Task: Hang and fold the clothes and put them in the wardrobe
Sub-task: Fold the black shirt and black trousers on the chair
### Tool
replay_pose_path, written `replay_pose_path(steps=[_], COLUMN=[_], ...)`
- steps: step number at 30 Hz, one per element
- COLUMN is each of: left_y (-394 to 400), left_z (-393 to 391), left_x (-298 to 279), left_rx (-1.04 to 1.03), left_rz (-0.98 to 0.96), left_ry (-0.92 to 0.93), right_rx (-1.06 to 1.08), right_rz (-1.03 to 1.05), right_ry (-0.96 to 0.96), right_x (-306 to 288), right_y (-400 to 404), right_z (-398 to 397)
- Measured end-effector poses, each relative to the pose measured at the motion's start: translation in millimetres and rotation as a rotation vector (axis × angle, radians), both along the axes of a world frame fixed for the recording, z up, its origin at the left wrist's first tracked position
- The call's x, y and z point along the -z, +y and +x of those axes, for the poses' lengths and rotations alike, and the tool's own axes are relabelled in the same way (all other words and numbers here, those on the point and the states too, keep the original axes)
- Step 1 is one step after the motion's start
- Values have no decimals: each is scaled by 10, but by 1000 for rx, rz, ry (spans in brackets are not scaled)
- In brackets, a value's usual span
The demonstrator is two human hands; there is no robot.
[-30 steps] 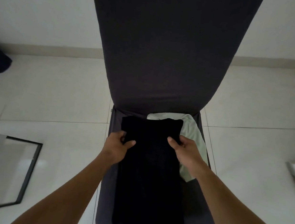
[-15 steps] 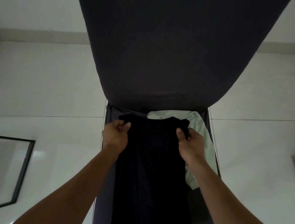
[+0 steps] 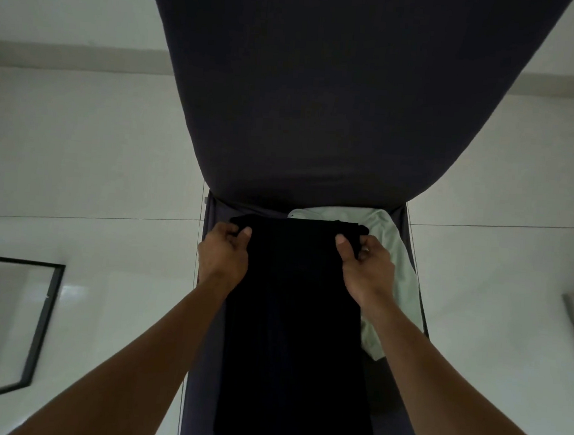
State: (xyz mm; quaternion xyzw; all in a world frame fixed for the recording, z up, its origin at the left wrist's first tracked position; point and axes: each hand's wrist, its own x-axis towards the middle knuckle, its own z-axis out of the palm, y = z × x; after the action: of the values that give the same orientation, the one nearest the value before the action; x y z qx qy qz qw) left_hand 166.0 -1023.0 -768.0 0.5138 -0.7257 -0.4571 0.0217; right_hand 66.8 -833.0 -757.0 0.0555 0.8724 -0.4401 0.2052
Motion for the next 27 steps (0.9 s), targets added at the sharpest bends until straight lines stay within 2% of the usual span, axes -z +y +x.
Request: replay_pose_path(steps=[5, 12, 18, 24, 27], left_y=[149, 662, 964, 1041, 1109], left_z=[317, 1222, 1697, 1921, 2058], left_x=[-61, -88, -179, -176, -221], left_rx=[12, 152, 284, 150, 248], left_rz=[-40, -64, -104, 32, 97], left_ry=[43, -330, -512, -464, -499], right_rx=[-52, -86, -121, -40, -57], right_rz=[43, 171, 231, 188, 196], right_ry=[-26, -165, -213, -198, -278], right_x=[-116, -128, -45, -102, -84], right_y=[236, 814, 1123, 1291, 1392], right_z=[235, 929, 1438, 1704, 1829])
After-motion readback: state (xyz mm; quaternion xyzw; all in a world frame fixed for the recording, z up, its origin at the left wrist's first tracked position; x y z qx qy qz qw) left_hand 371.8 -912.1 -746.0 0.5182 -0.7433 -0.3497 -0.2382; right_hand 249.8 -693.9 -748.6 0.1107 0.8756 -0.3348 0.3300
